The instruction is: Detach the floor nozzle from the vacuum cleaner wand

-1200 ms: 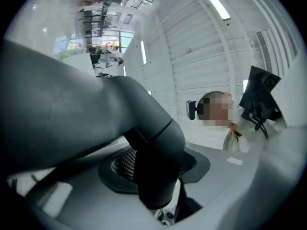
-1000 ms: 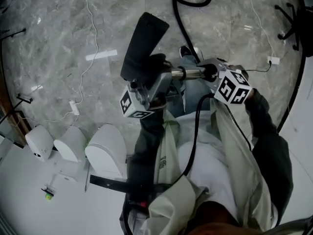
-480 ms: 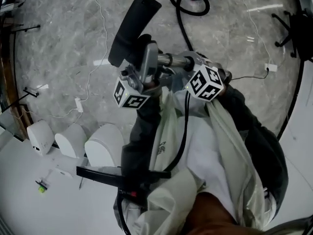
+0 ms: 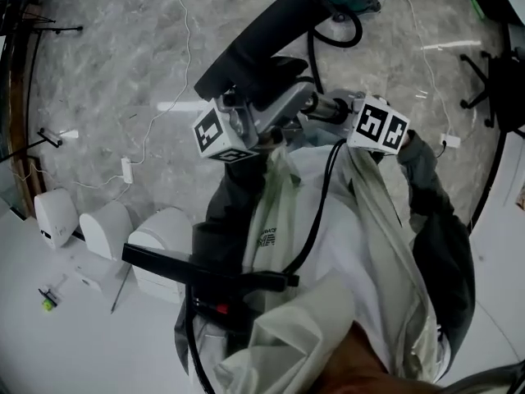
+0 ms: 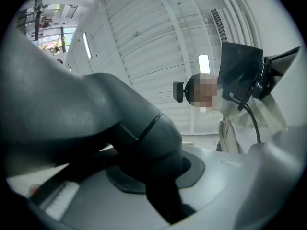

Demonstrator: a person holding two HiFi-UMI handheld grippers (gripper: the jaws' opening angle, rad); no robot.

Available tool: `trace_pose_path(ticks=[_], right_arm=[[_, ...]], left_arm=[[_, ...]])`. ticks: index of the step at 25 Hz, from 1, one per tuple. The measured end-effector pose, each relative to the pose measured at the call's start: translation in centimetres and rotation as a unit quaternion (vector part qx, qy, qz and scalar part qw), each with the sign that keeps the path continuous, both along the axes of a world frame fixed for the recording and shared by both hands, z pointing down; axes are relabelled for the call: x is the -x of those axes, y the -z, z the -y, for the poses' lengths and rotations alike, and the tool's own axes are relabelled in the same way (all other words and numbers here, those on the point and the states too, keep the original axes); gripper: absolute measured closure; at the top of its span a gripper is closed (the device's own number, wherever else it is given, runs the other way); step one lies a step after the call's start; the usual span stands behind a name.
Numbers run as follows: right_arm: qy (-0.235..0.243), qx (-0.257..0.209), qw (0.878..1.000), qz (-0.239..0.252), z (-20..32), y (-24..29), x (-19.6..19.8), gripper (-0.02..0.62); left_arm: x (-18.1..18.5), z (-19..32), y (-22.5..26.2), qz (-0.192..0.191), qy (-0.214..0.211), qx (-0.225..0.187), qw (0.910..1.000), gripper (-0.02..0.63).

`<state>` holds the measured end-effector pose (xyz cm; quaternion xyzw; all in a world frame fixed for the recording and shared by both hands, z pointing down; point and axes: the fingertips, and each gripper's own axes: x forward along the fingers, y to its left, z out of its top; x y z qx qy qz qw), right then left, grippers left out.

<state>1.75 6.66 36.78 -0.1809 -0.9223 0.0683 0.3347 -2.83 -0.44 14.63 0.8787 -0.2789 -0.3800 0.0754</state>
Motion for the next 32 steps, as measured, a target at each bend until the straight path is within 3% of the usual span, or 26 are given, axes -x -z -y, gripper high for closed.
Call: trace_pose_path(ticks=[4, 6, 8, 9, 11, 12, 13, 14, 16, 18, 19, 20, 22, 24, 26, 27, 28, 30, 32], right_arm=[[0.094, 0.097, 0.991, 0.011, -2.1, 1.3, -1.4, 0.555], [0.069, 0.089, 0.994, 0.017, -1.1, 1.4, -0.9, 0.558], [-0.034, -0.006, 0.999, 0.003, 1.5, 0.8, 0.1, 0.558], [-0.100, -0.075, 0.992, -0.005, 3.0, 0.5, 0.5, 0.558], [-0.223, -0.206, 0.953, -0.020, 5.5, 0.5, 0.7, 0.558], [-0.266, -0.248, 0.931, -0.028, 6.2, 0.6, 0.6, 0.558], [-0.288, -0.266, 0.919, -0.033, 6.5, 0.6, 0.5, 0.558], [-0.290, -0.262, 0.920, -0.034, 6.2, 0.4, 0.5, 0.558], [-0.248, -0.211, 0.945, -0.016, 4.6, 0.2, 1.0, 0.558], [-0.157, -0.133, 0.978, 0.020, 1.8, 0.5, 1.4, 0.555], [-0.098, -0.086, 0.991, 0.037, 0.2, 0.9, 1.3, 0.555], [-0.037, -0.038, 0.997, 0.051, -1.3, 1.3, 1.0, 0.554], [0.057, 0.032, 0.996, 0.063, -3.0, 2.1, 0.3, 0.554], [0.066, 0.032, 0.995, 0.060, -2.2, 2.5, 0.8, 0.557], [-0.013, -0.040, 0.998, 0.054, 0.3, 2.7, 2.0, 0.558], [-0.071, -0.093, 0.992, 0.049, 1.8, 2.9, 2.5, 0.558], [-0.133, -0.146, 0.979, 0.044, 3.2, 3.1, 2.8, 0.558], [-0.242, -0.230, 0.942, 0.027, 5.2, 3.2, 2.8, 0.558], [-0.301, -0.260, 0.917, 0.006, 5.8, 2.7, 2.7, 0.558]], left_arm=[[-1.6, -1.1, 1.0, 0.009, -0.071, -0.039, 0.9967, 0.522], [-1.7, 0.4, 1.1, 0.021, -0.049, -0.022, 0.9983, 0.519], [-1.0, 2.0, 0.9, 0.031, 0.006, 0.013, 0.9994, 0.526], [-0.4, 2.4, 0.8, 0.034, 0.035, 0.034, 0.9983, 0.531], [0.7, 2.6, 0.4, 0.034, 0.082, 0.079, 0.9929, 0.532], [1.1, 2.8, 0.1, 0.033, 0.098, 0.100, 0.9896, 0.532], [1.4, 2.9, -0.2, 0.033, 0.106, 0.116, 0.9870, 0.532], [1.4, 2.9, -0.3, 0.034, 0.105, 0.122, 0.9864, 0.532], [0.8, 2.1, 0.0, 0.037, 0.069, 0.094, 0.9925, 0.532], [-0.4, -0.3, 1.1, 0.042, -0.005, 0.018, 0.9989, 0.529], [-1.1, -1.8, 1.6, 0.049, -0.046, -0.025, 0.9975, 0.531], [-1.9, -3.2, 2.1, 0.056, -0.082, -0.062, 0.9932, 0.531], [-2.8, -4.6, 2.7, 0.071, -0.120, -0.100, 0.9852, 0.531], [-2.5, -3.6, 3.1, 0.074, -0.104, -0.090, 0.9877, 0.529], [-1.4, -2.1, 3.7, 0.069, -0.065, -0.071, 0.9930, 0.529], [-0.8, -1.4, 4.1, 0.067, -0.040, -0.058, 0.9953, 0.531], [-0.2, -0.7, 4.4, 0.063, -0.012, -0.038, 0.9972, 0.532], [1.2, 0.9, 4.0, 0.053, 0.049, 0.030, 0.9969, 0.532], [2.3, 2.0, 2.7, 0.048, 0.089, 0.096, 0.9902, 0.531]])
